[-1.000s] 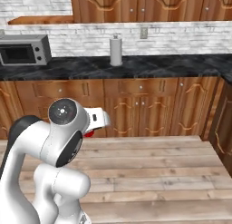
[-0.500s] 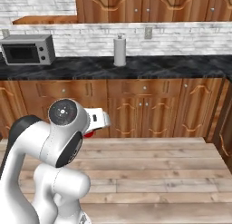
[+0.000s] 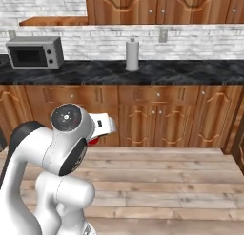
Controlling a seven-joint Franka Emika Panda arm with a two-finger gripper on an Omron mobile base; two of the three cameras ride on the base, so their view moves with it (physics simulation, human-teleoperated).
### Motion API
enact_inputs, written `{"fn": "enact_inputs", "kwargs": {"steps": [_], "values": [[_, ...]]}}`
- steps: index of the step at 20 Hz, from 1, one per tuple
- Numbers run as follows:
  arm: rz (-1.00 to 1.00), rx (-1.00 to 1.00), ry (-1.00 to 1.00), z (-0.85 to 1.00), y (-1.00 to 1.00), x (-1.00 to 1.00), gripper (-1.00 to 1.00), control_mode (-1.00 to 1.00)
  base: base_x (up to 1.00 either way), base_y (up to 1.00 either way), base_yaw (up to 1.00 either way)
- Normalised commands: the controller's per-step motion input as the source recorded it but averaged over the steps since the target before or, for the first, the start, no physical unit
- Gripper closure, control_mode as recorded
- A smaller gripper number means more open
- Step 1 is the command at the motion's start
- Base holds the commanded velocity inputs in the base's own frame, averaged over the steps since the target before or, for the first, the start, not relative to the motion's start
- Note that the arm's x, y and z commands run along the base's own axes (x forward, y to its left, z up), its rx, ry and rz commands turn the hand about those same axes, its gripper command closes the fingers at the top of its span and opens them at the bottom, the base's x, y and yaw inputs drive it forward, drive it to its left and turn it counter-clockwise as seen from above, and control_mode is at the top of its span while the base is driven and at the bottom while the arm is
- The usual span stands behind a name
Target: Four empty soda cans are scattered around the kitchen. Gather all the cans and cluster them next to the stove for recycling.
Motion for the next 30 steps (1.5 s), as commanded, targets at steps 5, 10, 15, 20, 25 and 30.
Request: {"fn": "enact_inputs", "kwargs": {"steps": [5, 10, 15, 20, 25, 30], "values": [[0.0, 0.0, 0.0, 0.0, 0.0, 0.0, 1.0, 1.0, 1.0, 0.43, 0.0], [0.0, 0.0, 0.0, 0.0, 0.0, 0.0, 1.0, 1.0, 0.95, 0.34, -0.05], [0.0, 0.0, 0.0, 0.0, 0.0, 0.0, 1.0, 1.0, 0.07, 1.0, -0.02], [0.0, 0.0, 0.0, 0.0, 0.0, 0.0, 1.0, 1.0, 0.0, 1.0, 0.0], [0.0, 0.0, 0.0, 0.0, 0.0, 0.0, 1.0, 1.0, 0.0, 1.0, 0.0], [0.0, 0.0, 0.0, 0.0, 0.0, 0.0, 1.0, 1.0, 0.0, 1.0, 0.0]]}}
